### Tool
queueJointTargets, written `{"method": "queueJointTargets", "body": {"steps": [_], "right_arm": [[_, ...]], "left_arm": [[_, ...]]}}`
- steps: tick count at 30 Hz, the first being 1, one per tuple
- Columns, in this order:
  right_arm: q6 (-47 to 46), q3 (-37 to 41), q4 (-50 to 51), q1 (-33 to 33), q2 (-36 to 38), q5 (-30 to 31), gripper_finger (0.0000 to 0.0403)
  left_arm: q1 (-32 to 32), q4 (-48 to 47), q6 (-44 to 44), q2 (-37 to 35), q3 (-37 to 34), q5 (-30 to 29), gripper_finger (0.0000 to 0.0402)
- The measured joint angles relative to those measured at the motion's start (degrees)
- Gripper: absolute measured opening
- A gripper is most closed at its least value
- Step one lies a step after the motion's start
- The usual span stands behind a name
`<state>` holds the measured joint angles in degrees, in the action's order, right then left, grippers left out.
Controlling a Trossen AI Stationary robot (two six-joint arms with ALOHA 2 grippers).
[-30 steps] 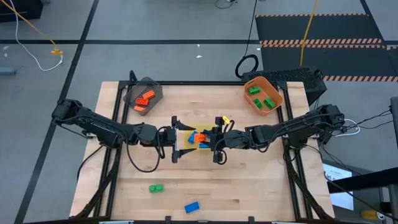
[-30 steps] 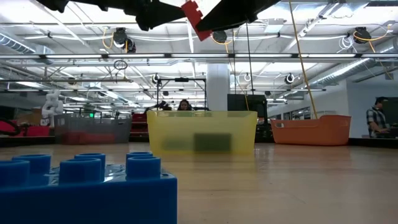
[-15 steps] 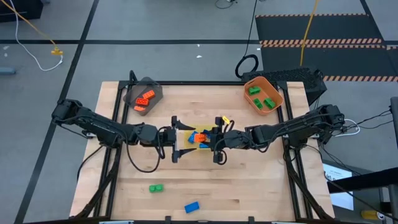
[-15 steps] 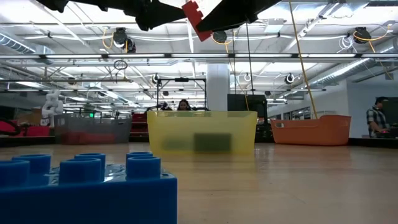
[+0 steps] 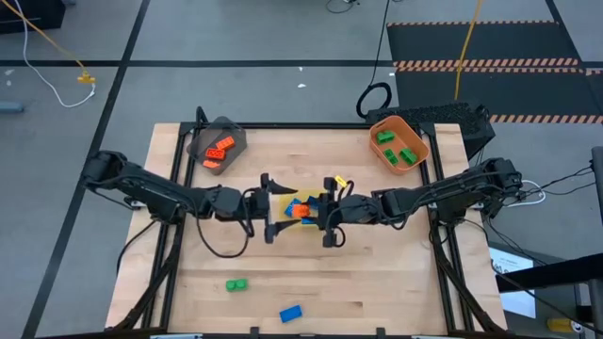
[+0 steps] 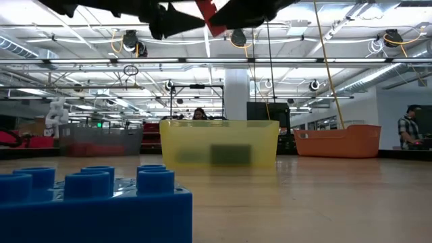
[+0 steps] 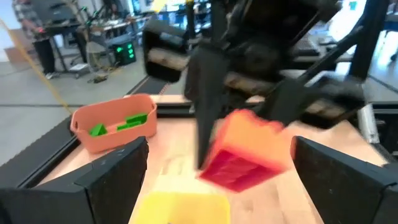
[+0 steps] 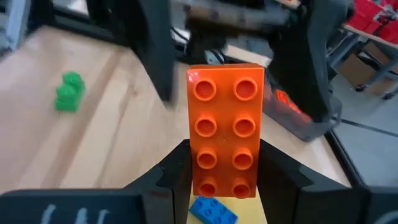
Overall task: Sort & place blocks by color
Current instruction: Put the orange game piece into the black bin
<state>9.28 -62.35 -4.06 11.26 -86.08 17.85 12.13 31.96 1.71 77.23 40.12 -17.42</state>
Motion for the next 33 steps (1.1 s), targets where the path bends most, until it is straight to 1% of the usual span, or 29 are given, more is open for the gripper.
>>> {"method": "queueJointTargets", "body": {"steps": [7,10,16,20,22,24,26,30,31,33], "right_arm": [[-0.46,-0.04,-1.10,-0.45,0.00,-0.23,0.0125],[-0.66,-0.02,-0.71,-0.43,0.00,-0.24,0.0125],[-1.09,-0.02,-0.41,-0.58,0.00,-0.23,0.0125],[-1.09,-0.02,-0.34,-0.56,0.00,-0.23,0.0125],[-1.09,-0.02,-0.23,-0.56,0.00,-0.23,0.0125],[-1.09,-0.03,-0.14,-0.58,0.00,-0.23,0.0125],[-1.11,-0.02,-0.15,-0.58,0.00,-0.21,0.0125],[-1.73,-0.02,0.05,-0.58,0.00,-0.27,0.0125],[-2.02,-0.02,0.18,-0.57,0.00,-0.29,0.0125],[-2.14,-0.02,0.14,-0.67,0.00,-0.47,0.0125]], "left_arm": [[-0.41,2.88,0.53,3.73,0.00,-0.19,0.0390],[-0.43,3.58,0.56,3.94,0.00,-0.19,0.0390],[-0.38,8.39,2.26,3.94,0.00,-0.64,0.0390],[-0.38,8.01,2.52,3.94,0.00,-0.64,0.0382],[-0.38,7.49,2.56,3.94,0.00,-0.64,0.0360],[-0.38,7.26,2.56,3.94,0.00,-0.64,0.0323],[-0.38,7.19,2.44,3.94,0.00,-0.57,0.0274],[-0.38,6.35,2.70,3.94,-0.01,1.48,0.0161],[-0.38,6.26,3.03,3.94,-0.04,2.25,0.0148],[-0.39,6.20,3.22,3.93,-0.04,2.49,0.0147]]}}
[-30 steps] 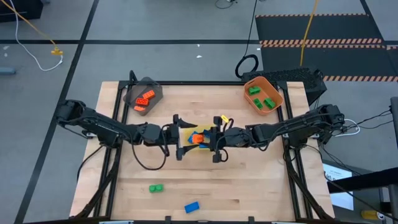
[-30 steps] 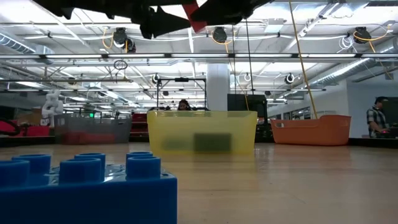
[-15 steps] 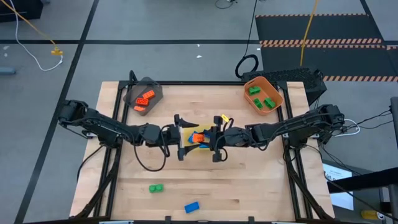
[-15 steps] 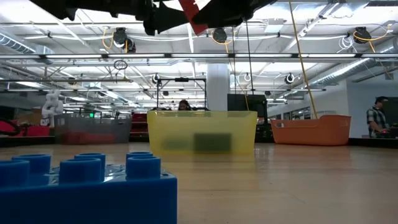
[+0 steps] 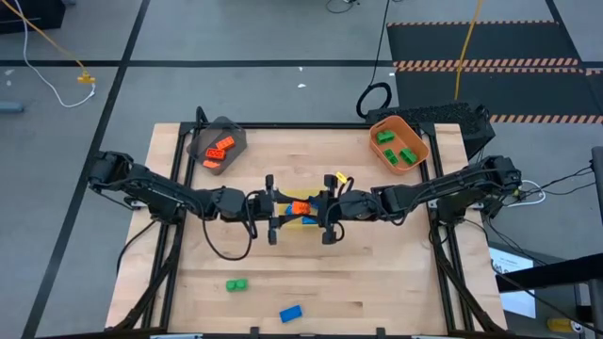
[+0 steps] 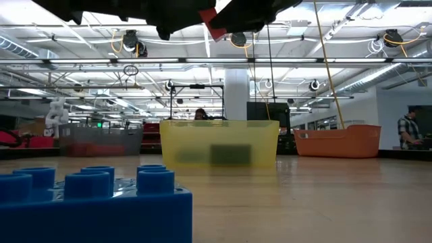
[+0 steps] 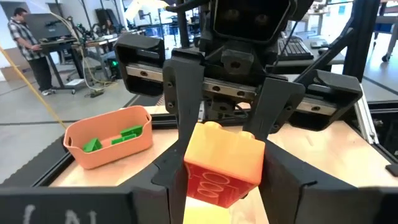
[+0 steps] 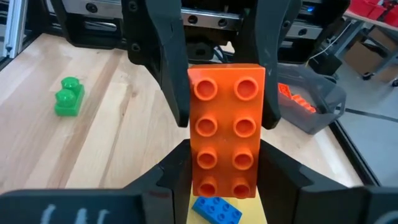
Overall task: Sort & place blocks by color
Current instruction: Put the orange game piece into the black bin
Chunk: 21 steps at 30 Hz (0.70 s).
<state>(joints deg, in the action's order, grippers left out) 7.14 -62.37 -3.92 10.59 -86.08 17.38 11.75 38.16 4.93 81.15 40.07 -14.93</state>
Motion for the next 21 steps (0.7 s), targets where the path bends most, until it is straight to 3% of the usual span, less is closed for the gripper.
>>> {"method": "queueJointTargets", "body": {"steps": [15,21], "right_arm": [[-1.80,-0.04,1.13,-0.46,-0.01,0.96,0.0188],[-1.97,-0.02,3.85,-0.47,0.00,1.29,0.0211]], "left_arm": [[-1.49,-2.32,-0.44,-2.94,-0.04,-3.68,0.0147],[-2.77,-7.63,-2.00,-5.64,-0.06,-4.80,0.0147]]}}
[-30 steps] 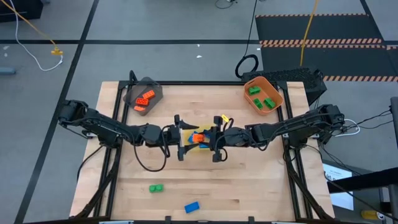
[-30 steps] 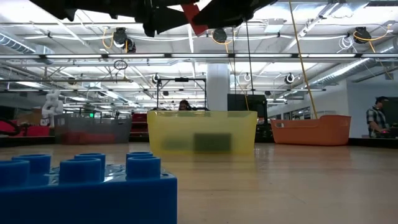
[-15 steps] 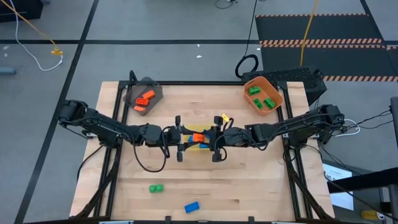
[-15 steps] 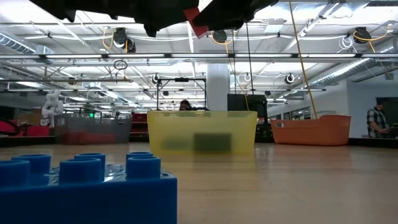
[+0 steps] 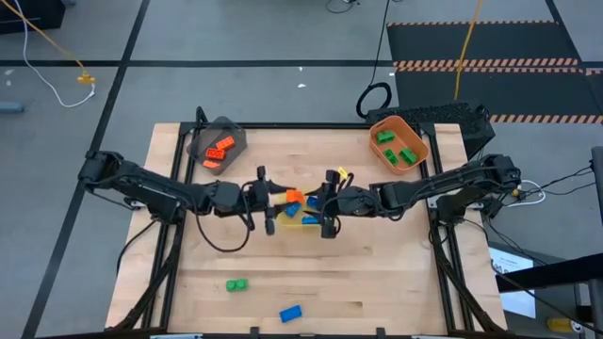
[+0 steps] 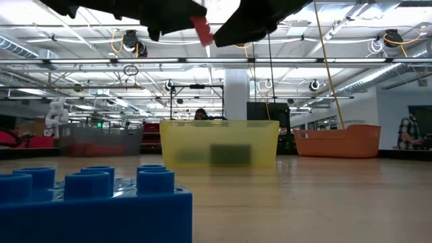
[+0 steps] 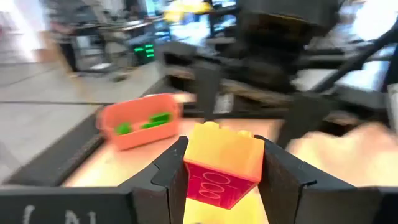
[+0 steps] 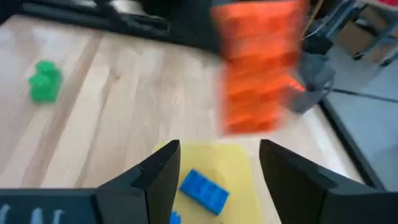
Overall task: Sort & place blocks by color
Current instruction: Put the orange game piece into the black bin
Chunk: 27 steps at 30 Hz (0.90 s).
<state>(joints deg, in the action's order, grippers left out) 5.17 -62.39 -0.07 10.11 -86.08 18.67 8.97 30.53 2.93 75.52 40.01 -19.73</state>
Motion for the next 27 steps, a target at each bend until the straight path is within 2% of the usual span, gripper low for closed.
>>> {"method": "queueJointTargets", "body": {"steps": [4,10,13,17,21,27], "right_arm": [[-0.18,0.00,2.59,0.10,0.00,2.09,0.0220],[-1.55,0.02,5.54,0.10,-0.02,2.28,0.0221],[-1.55,0.02,5.64,0.08,-0.02,2.26,0.0221],[-1.54,0.02,5.62,0.11,-0.02,2.21,0.0221],[-1.37,0.02,5.36,0.13,-0.02,2.08,0.0221],[-0.24,0.02,4.61,0.08,-0.02,2.13,0.0222]], "left_arm": [[-1.36,-5.80,-0.19,-3.40,0.02,-5.97,0.0147],[-4.31,-11.66,-0.09,-10.11,0.05,-6.51,0.0147],[-7.03,-18.36,-0.04,-13.79,0.06,-10.22,0.0147],[-13.01,-28.33,-4.47,-17.49,0.06,-16.75,0.0147],[-20.37,-34.82,-10.67,-19.43,0.06,-16.85,0.0147],[-33.00,-42.56,-17.24,-18.17,0.06,-17.00,0.0147]]}}
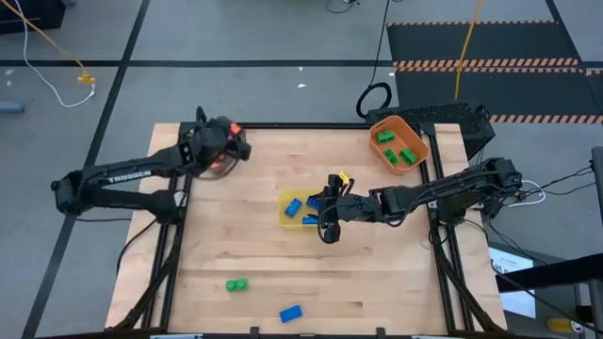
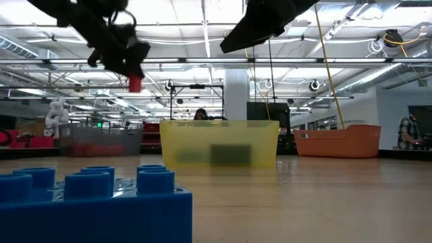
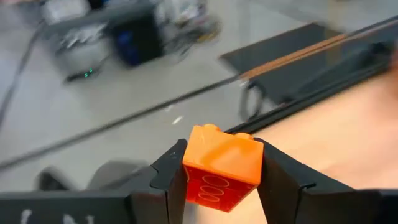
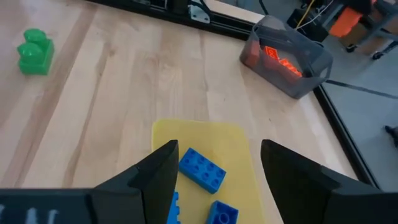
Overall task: Sort & place blocks by color
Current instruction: Put the orange game piece into the black bin, then put the green game piece into the orange bin
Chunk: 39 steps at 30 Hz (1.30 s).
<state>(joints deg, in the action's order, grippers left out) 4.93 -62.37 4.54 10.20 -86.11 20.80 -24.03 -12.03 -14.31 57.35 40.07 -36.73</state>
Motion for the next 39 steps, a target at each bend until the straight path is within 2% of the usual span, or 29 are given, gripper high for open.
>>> {"method": "queueJointTargets", "body": {"steps": [7,15,21,32,36,39], "right_arm": [[0.27,0.00,0.08,0.00,0.00,0.00,0.0222],[0.07,0.00,0.39,0.04,0.00,0.02,0.0222],[0.07,0.00,0.43,0.04,0.00,0.05,0.0222],[0.24,0.00,0.45,0.02,0.00,0.10,0.0222],[0.35,0.00,0.50,-0.09,0.00,0.10,0.0222],[0.33,0.00,0.96,-0.33,0.00,0.22,0.0222]], "left_arm": [[-11.23,-2.83,-2.76,5.61,-0.59,2.32,0.0159],[-15.92,-2.88,-3.87,11.20,-0.59,5.34,0.0168],[-16.13,-2.82,-3.90,11.68,-0.59,11.72,0.0210],[-15.47,-2.93,-3.65,10.95,-0.42,18.70,0.0290],[-12.52,-2.00,-3.58,7.80,1.35,23.68,0.0302],[-7.98,-1.68,-3.45,4.06,2.74,27.43,0.0299]]}}
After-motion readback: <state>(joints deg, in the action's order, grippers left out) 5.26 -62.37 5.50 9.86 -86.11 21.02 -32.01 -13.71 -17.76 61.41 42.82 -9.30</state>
